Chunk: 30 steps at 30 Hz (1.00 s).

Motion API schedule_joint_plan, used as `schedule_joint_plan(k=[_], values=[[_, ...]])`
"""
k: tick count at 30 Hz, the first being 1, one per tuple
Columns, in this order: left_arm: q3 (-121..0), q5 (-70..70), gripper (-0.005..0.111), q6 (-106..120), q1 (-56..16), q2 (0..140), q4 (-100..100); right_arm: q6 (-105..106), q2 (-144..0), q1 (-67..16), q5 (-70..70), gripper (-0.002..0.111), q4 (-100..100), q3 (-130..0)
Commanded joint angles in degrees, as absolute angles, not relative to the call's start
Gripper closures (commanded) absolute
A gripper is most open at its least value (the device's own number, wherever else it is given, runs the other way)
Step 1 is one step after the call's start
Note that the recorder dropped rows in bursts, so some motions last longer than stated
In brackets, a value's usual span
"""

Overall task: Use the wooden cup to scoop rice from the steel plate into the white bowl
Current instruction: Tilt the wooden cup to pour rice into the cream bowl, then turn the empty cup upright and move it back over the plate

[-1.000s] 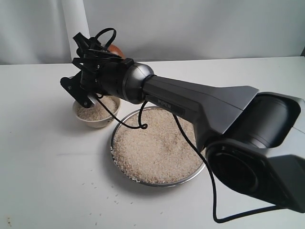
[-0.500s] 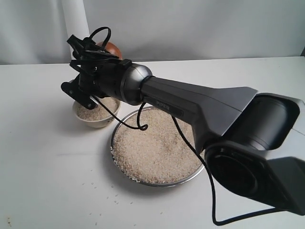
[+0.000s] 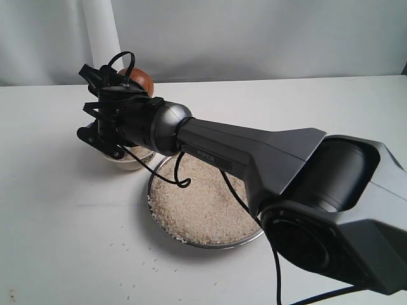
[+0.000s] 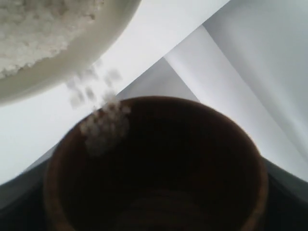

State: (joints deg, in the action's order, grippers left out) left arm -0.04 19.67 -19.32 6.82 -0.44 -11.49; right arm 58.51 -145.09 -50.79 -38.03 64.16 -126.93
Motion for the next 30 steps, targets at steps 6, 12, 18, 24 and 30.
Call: schedule_joint_plan(k=[6, 12, 18, 24, 30], values=[[0.0, 19.3, 0.107, -19.4, 6.7, 0.0, -11.3, 67.9, -144.4, -50.9, -37.6, 0.108, 66.9, -127.1], [0.0, 19.3, 0.107, -19.4, 6.7, 0.0, -11.3, 69.1, -144.4, -50.9, -37.6, 0.108, 66.9, -127.1], [0.0, 19.3, 0.107, -19.4, 6.7, 0.0, -11.3, 68.4, -144.4, -50.9, -38.5, 0.108, 65.0, -127.1], [0.0, 19.3, 0.107, -19.4, 6.7, 0.0, -11.3, 58.1, -143.3, -50.9, -43.3, 0.108, 59.4, -127.1], [0.0, 19.3, 0.107, -19.4, 6.7, 0.0, -11.3, 24.8, -140.7, -50.9, -44.4, 0.108, 58.0, -127.1]])
